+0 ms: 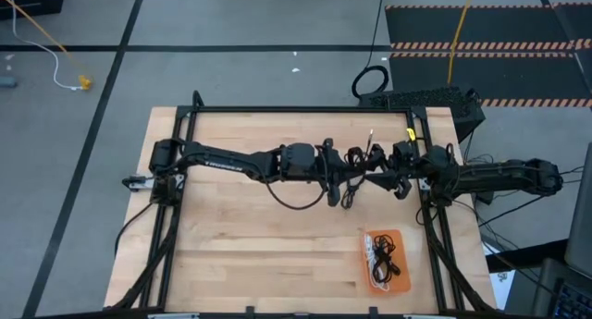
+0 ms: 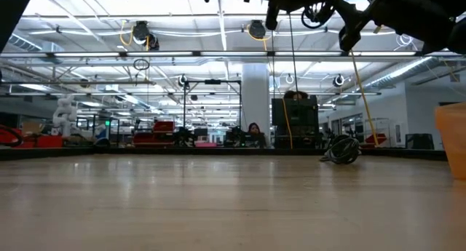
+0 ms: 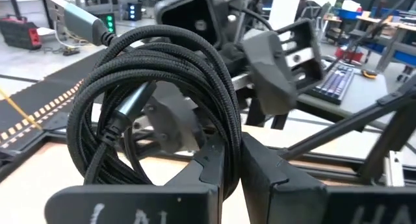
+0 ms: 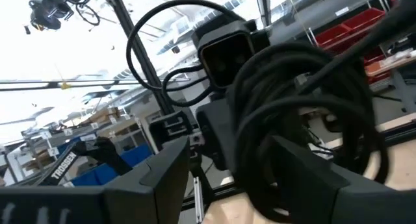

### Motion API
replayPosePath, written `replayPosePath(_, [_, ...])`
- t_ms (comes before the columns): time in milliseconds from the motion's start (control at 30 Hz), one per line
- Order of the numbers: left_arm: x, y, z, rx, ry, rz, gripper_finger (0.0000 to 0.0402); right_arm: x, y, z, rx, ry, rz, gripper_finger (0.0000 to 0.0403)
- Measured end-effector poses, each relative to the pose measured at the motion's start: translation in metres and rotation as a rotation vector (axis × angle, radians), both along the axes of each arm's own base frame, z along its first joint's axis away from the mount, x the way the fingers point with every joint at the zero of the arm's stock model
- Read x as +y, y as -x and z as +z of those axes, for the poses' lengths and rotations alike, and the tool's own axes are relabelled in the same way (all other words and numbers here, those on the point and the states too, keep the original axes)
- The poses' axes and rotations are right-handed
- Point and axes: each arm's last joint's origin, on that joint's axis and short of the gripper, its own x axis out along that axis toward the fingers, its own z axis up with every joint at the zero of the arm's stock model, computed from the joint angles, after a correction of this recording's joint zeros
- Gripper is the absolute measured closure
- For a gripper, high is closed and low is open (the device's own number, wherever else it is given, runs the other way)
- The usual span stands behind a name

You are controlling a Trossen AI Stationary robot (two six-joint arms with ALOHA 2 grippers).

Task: Pick and place USB-C Cables
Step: Put the top black charger cable into the bin

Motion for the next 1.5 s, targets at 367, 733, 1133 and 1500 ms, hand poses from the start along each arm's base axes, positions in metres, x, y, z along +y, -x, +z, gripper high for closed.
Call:
replayPosePath(367, [-0.003, -0.005, -0.009, -0.011, 0.013, -0.007, 0.0371, 0.0, -0.002, -0.004, 0.045, -0.01, 0.001, 0.03])
replayPosePath(733, [-0.002, -0.006, -0.01, -0.014, 0.019, 0.001, 0.037, -0.001, -0.003, -0.005, 0.034, 0.011, -0.008, 0.0384])
replayPosePath(1133, [-0.001, -0.003, -0.013, 0.065, -0.012, 0.005, 0.0273, -0.007, -0.003, -0.009, 0.091, -0.012, -0.043, 0.0384])
replayPosePath(1500, [0.008, 0.039, 0.023, 0.264, -0.026, 0.023, 0.0209, -0.02, -0.009, 0.005, 0.359, -0.039, -0.022, 0.0398])
